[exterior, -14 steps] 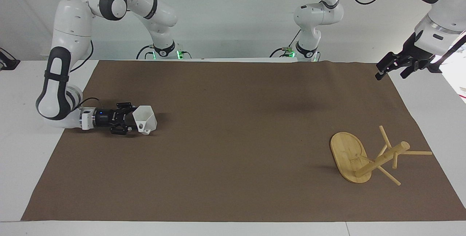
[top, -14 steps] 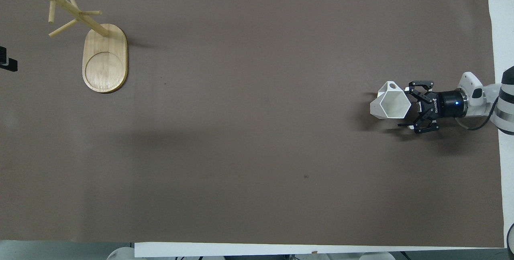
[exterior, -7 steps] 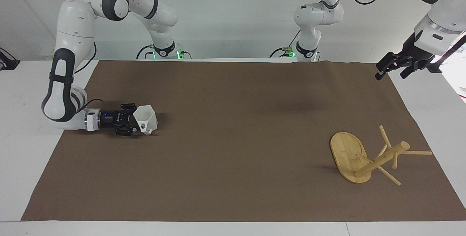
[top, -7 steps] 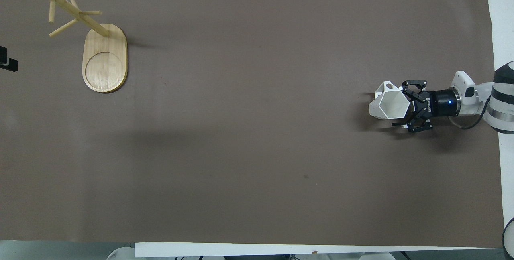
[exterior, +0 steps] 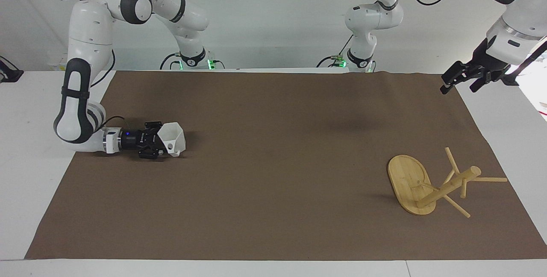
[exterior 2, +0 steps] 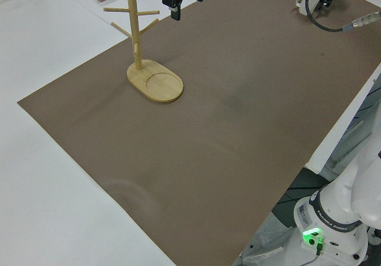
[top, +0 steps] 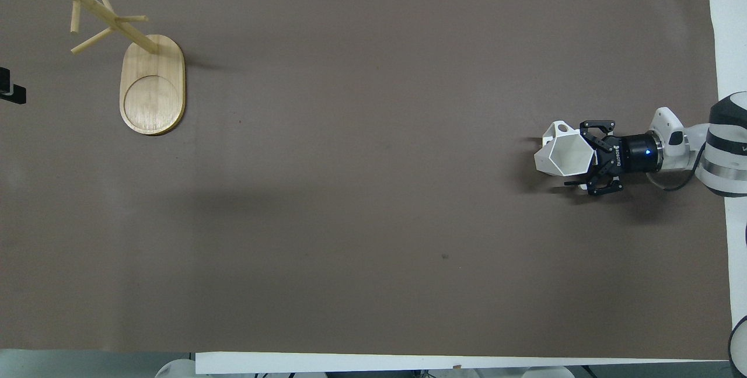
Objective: Hang cup on rack
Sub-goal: 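Close the right gripper on the white mug's body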
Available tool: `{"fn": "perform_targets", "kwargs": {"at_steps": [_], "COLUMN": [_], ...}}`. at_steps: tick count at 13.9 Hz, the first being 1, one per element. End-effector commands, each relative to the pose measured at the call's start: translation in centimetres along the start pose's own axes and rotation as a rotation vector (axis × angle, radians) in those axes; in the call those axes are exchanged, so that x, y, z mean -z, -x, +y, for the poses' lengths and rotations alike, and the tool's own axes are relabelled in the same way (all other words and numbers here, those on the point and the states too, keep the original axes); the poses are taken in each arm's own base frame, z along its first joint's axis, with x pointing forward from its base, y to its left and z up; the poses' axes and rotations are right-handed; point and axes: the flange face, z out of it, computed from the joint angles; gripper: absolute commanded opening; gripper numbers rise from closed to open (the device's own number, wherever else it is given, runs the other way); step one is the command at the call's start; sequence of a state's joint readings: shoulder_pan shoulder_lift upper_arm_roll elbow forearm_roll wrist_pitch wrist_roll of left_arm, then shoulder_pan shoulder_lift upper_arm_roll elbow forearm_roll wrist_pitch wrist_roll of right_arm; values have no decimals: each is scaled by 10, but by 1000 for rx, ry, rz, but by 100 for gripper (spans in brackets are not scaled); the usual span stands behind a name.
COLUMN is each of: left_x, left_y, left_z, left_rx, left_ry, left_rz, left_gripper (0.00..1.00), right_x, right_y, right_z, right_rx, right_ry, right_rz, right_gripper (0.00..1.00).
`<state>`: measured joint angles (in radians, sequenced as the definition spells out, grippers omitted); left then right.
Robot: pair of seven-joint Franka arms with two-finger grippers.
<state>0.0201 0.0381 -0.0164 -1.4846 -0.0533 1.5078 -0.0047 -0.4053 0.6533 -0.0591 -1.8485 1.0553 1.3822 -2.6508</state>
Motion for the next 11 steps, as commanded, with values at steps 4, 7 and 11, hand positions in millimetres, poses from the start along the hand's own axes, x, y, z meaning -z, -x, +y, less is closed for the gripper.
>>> {"fn": "perform_targets", "kwargs": {"at_steps": [4, 7, 11], "left_x": [0, 0, 0], "left_y": [5, 5, 4], "left_z": [1, 1, 1], "left_rx": [-7, -6, -6], "left_ry": [-17, -17, -17], "left_rz": [12, 12, 13], "left_gripper": [100, 100, 100], "right_x": [-13, -14, -26], "right_y": [-25, -21, -16], "right_z": [-4, -5, -7], "right_rx": [76, 75, 68], "right_ry": [16, 25, 31], "right_rz": [-4, -22, -26], "right_gripper": [100, 100, 100]}}
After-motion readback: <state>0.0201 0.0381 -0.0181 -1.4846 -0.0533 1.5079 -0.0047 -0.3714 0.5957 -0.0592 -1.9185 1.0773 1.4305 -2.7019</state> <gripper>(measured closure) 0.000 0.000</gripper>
